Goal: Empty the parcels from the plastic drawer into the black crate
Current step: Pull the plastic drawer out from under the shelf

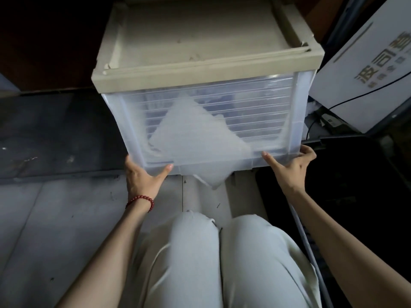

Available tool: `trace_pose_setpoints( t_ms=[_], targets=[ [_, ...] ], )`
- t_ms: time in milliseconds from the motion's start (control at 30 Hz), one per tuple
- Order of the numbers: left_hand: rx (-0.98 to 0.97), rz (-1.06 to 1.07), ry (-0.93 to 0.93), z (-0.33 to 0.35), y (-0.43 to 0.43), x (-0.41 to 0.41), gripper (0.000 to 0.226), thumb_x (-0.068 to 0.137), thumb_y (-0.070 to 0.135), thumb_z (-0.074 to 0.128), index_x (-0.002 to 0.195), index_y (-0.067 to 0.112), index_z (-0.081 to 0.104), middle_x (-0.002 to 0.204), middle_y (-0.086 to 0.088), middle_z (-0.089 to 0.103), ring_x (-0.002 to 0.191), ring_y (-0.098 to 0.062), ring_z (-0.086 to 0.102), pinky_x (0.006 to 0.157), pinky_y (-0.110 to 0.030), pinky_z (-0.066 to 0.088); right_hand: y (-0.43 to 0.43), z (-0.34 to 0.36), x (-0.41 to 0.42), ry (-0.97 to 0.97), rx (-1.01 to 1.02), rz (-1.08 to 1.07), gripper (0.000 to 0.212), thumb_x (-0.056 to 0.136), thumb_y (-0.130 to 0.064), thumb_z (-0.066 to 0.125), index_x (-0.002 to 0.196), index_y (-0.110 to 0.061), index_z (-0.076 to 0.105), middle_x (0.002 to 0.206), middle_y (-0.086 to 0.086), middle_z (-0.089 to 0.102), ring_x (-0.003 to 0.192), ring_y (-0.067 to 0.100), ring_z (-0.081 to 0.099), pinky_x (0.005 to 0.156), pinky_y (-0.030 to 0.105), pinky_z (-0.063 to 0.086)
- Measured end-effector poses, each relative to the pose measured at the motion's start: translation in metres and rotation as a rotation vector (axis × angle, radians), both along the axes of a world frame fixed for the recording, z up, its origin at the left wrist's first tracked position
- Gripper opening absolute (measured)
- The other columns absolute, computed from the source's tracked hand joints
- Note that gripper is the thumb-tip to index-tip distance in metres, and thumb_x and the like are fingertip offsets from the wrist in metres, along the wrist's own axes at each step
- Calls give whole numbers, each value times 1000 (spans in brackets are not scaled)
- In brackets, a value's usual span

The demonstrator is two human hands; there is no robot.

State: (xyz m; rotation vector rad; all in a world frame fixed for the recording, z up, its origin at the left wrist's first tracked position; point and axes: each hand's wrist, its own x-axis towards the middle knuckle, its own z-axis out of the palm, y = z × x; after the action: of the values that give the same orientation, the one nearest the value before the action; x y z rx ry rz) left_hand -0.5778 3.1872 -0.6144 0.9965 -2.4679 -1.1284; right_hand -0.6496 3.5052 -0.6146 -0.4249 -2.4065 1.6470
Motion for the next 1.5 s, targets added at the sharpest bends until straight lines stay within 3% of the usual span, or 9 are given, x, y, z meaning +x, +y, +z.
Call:
trace_pose_setpoints(
  t_ms=[200,500,733,900,1033,1300,1500],
  targets=[
    [-2,-46,120,20,8,40,118,64,49,83,150,14,10,155,-10,23,139,-27,29,112,-41,31,10,20,33,56,32,37,95,72,-36,83,138,-3,24,140,10,26,132,26,34,112,39,33],
    [-71,-79,108,54,14,77,121,58,48,87,150,17,16,143,-21,29,127,-34,41,105,-38,36,32,48,71,167,58,118,101,64,-38,87,142,-10,29,140,4,33,129,14,36,107,25,32],
    [-141,-92,113,77,15,98,128,48,61,84,149,14,22,139,-14,31,125,-34,41,100,-43,42,37,73,90,228,97,141,122,46,-58,84,147,-17,29,141,0,33,132,15,34,107,26,31],
    [-164,-92,180,95,15,111,121,48,70,77,146,19,27,142,-11,34,126,-32,42,95,-43,44,37,92,93,290,117,126,120,46,-53,88,144,-14,30,136,1,35,124,24,45,104,43,44],
    [-178,-74,339,108,14,113,109,54,70,72,143,20,35,143,-8,38,130,-28,39,99,-44,41,33,98,91,352,77,71,114,47,-53,89,141,-16,36,131,-5,38,125,12,40,101,21,32],
    [-221,-89,308,115,0,101,99,60,64,75,140,22,36,144,-6,40,129,-28,40,95,-44,44,22,89,85,355,58,73,108,61,-42,87,146,-11,28,141,4,33,133,15,33,106,22,28],
    [-224,-97,295,113,-2,80,90,59,62,78,131,22,41,139,-5,41,123,-26,44,88,-41,47,20,96,66,329,82,100,114,55,-58,80,146,-13,29,143,4,35,129,9,34,102,20,29]
  ],
)
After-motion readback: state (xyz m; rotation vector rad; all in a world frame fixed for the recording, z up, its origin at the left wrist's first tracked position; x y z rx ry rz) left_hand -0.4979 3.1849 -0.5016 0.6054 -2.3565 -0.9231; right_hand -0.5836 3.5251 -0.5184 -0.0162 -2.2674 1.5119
